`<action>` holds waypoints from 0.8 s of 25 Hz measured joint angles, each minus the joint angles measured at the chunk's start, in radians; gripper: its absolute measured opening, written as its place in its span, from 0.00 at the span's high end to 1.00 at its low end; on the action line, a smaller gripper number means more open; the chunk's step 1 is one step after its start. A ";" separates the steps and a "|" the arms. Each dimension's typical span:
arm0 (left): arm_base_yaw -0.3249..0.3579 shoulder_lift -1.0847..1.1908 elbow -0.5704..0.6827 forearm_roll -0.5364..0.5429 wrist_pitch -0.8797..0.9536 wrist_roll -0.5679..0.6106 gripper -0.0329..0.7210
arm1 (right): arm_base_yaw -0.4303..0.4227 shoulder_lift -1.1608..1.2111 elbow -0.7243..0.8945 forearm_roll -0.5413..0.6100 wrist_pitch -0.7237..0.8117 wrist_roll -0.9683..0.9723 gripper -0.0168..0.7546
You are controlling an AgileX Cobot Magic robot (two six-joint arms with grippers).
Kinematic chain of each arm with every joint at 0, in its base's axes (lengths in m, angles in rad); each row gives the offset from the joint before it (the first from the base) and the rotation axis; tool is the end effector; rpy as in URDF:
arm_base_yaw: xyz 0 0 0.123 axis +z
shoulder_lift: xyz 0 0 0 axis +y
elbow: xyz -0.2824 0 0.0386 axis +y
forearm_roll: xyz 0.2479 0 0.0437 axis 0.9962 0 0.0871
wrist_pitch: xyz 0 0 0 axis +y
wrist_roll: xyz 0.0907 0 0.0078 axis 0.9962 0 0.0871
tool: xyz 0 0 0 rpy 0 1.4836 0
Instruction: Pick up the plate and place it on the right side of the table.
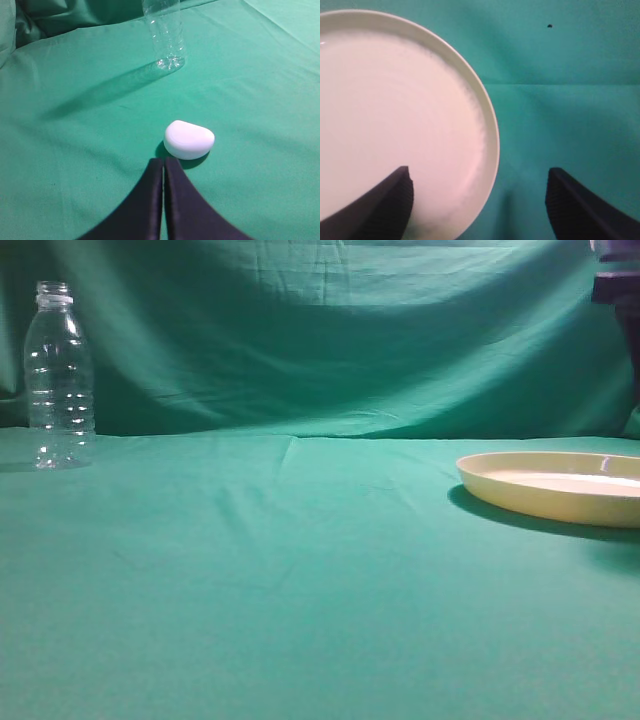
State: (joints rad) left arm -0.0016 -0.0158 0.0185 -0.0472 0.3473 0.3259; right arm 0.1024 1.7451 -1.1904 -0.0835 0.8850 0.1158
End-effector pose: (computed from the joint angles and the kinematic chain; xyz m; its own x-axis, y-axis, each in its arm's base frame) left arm 0.0529 -0.0016 0.1764 -0.2445 0.2782 -0.9289 0.0885 0.9604 0.2643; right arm 0.3393 0.0289 0.2123 -0.9744 -0.0371 -0.2218 -0.0269 0.9984 -0.0492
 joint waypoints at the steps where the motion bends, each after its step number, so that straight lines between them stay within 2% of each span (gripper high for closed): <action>1: 0.000 0.000 0.000 0.000 0.000 0.000 0.96 | 0.000 -0.013 -0.023 0.010 0.032 0.000 0.35; 4: 0.000 0.000 0.000 0.000 0.000 0.000 0.96 | 0.000 -0.070 -0.081 0.027 0.138 -0.002 0.35; 6: 0.000 0.000 0.000 0.000 0.000 0.000 0.96 | 0.000 -0.132 -0.103 0.031 0.176 -0.004 0.47; 10: 0.000 0.000 0.000 0.000 0.000 0.000 0.96 | 0.000 -0.306 -0.112 0.040 0.216 -0.004 0.84; 13: 0.000 0.000 0.000 0.000 0.000 0.000 0.96 | 0.000 -0.451 -0.112 0.051 0.231 -0.005 0.98; 20: 0.000 0.000 0.000 0.000 0.000 0.000 0.96 | 0.000 -0.774 -0.066 0.074 0.259 -0.005 0.98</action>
State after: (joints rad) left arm -0.0016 -0.0158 0.0185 -0.0472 0.3473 0.3259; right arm 0.1024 0.9707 -1.2564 -0.0095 1.1440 0.1105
